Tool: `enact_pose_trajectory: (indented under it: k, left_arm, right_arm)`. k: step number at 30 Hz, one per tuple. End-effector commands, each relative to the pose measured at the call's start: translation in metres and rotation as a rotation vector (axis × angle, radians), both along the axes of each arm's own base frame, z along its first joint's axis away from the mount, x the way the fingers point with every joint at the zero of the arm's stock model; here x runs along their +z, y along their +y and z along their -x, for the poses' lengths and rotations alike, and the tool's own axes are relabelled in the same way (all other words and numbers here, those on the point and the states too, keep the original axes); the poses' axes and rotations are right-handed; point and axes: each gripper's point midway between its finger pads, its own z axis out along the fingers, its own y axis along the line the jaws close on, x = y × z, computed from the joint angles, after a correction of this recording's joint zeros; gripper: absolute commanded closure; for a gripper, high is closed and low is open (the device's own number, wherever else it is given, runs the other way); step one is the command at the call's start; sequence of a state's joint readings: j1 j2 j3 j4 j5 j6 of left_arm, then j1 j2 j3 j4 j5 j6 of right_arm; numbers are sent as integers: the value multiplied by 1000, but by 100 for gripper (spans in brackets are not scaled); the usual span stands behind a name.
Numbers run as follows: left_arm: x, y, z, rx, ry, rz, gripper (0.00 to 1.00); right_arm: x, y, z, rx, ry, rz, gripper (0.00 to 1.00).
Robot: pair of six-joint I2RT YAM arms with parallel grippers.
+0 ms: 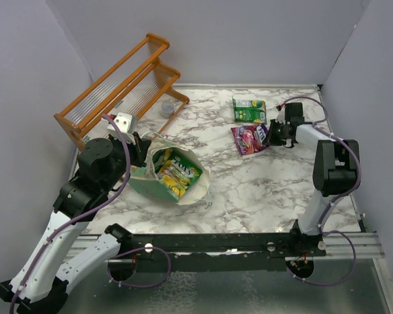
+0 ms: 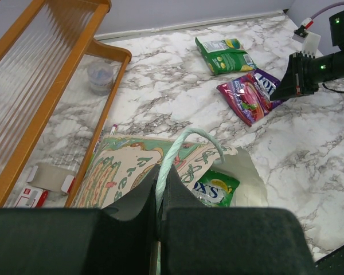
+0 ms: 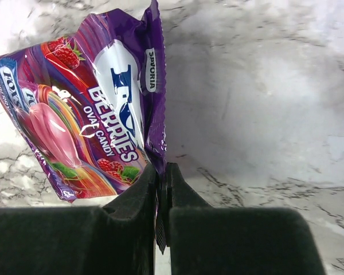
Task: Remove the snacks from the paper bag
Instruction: Place the snack at the center of the board.
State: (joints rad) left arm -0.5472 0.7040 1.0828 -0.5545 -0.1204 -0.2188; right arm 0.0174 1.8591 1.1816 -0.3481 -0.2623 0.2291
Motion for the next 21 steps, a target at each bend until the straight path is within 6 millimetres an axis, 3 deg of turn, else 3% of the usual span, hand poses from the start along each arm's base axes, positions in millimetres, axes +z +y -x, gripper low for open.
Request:
enact_pose_trajectory:
  k: [1, 4, 8, 11, 13, 15, 16, 18, 21]
  left_arm:
    - [21, 0, 1, 4, -54, 44, 100]
    - [20, -1, 0, 0, -52, 45, 100]
    - [21, 2, 3, 3, -58, 46, 100]
    - [21, 2, 3, 3, -58, 40, 100]
    - [21, 1, 2, -2, -54, 37, 100]
    - [22, 0, 2, -5, -54, 38, 100]
    - [22, -1, 2, -6, -54, 40, 100]
    - [22, -1, 2, -4, -59, 48, 100]
    - [21, -3, 1, -13, -56, 53, 100]
  right_arm:
    - [0, -14, -8, -64, -23, -13, 96]
    - [2, -13, -4, -85, -34, -44, 94]
    - [15, -10, 4, -100, -89, -71, 81]
    - [34, -20, 6, -131, -152, -37, 62]
    - [50, -27, 6, -158, -211, -13, 53]
    - [71, -27, 7, -159, -287, -17, 51]
    - [80, -26, 8, -159, -323, -28, 43]
    - [96, -13, 13, -102, -393, -83, 41]
    - [115, 22, 29, 97, -504, -210, 41]
